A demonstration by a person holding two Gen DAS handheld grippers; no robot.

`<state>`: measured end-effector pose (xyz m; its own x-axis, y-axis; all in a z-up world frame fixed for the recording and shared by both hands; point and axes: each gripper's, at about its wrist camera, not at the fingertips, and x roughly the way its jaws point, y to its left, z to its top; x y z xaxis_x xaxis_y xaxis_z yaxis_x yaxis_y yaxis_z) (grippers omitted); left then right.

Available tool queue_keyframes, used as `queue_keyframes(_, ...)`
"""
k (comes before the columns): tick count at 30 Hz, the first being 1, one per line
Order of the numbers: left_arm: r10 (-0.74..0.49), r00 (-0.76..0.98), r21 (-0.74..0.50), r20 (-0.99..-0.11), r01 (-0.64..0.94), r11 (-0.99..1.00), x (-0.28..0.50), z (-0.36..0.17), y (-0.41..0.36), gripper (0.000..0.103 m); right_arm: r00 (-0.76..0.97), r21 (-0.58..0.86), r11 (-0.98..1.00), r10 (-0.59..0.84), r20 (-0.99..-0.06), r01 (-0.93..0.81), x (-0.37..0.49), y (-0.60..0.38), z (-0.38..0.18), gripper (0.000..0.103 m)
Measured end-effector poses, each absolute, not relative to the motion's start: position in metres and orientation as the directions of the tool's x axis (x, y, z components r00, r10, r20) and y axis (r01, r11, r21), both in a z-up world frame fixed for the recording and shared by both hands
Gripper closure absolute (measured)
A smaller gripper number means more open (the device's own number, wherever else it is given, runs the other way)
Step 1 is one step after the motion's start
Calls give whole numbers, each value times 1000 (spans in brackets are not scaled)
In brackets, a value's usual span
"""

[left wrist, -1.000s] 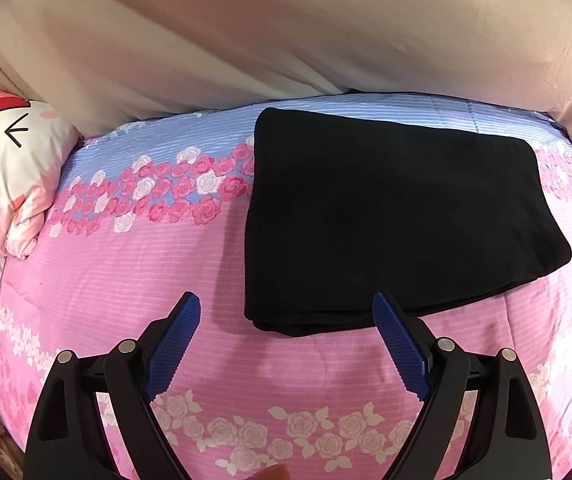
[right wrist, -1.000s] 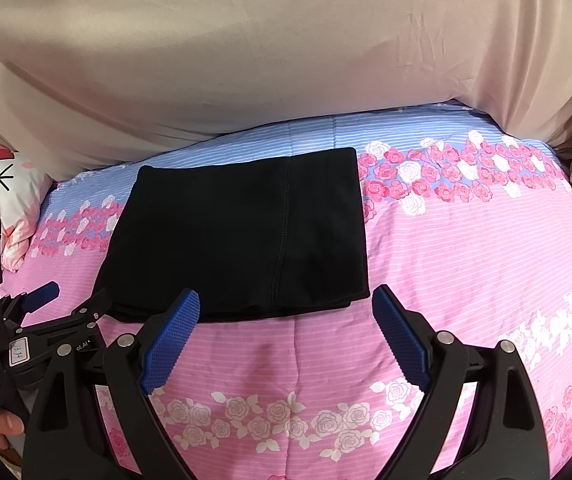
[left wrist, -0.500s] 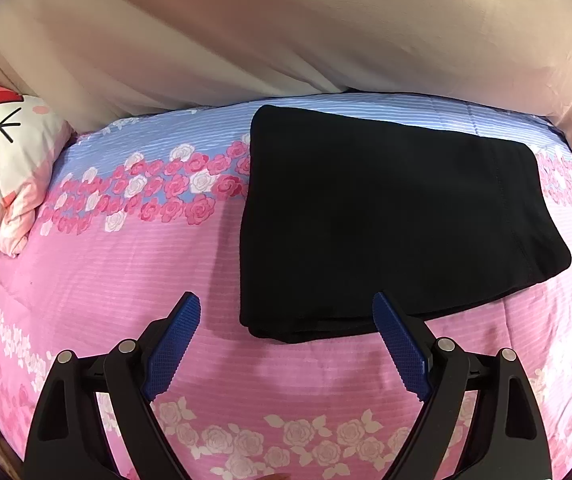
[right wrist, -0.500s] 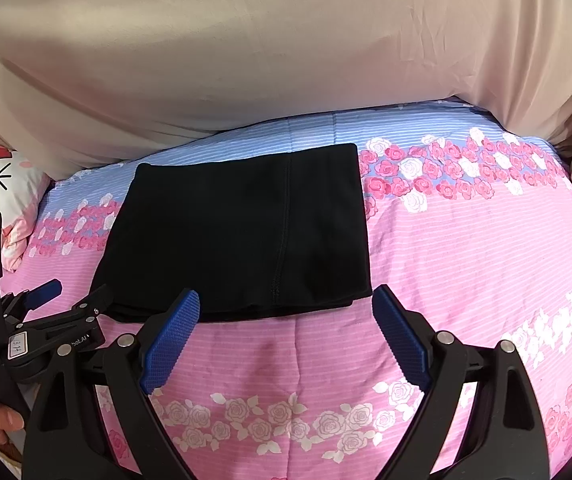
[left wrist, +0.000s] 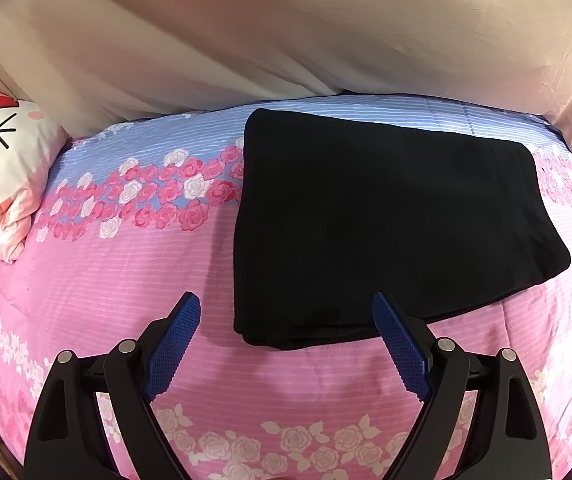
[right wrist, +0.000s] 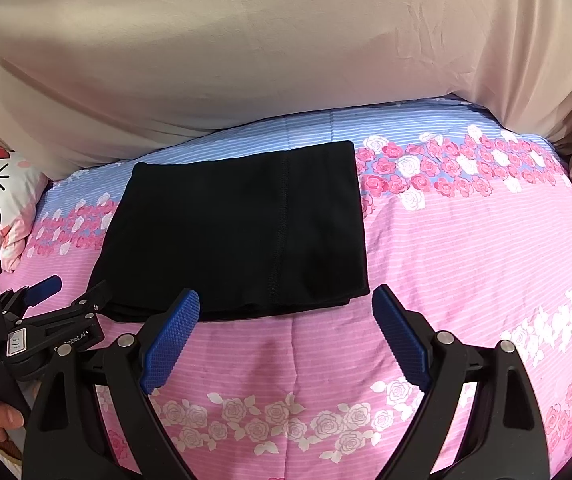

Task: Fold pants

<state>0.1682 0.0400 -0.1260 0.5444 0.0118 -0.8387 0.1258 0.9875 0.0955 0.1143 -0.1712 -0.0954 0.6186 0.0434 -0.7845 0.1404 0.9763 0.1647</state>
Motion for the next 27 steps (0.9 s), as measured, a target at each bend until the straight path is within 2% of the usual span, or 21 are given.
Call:
queue_keyframes(17, 12, 553, 101, -833, 131, 986, 170, -125, 38, 17, 616, 163, 977, 42, -786, 141, 115, -172, -96, 17)
queue_keyframes(27, 46, 596, 146, -802, 122, 982, 164, -123, 36, 17, 614, 161, 976, 39, -788, 145, 114, -170, -97, 17)
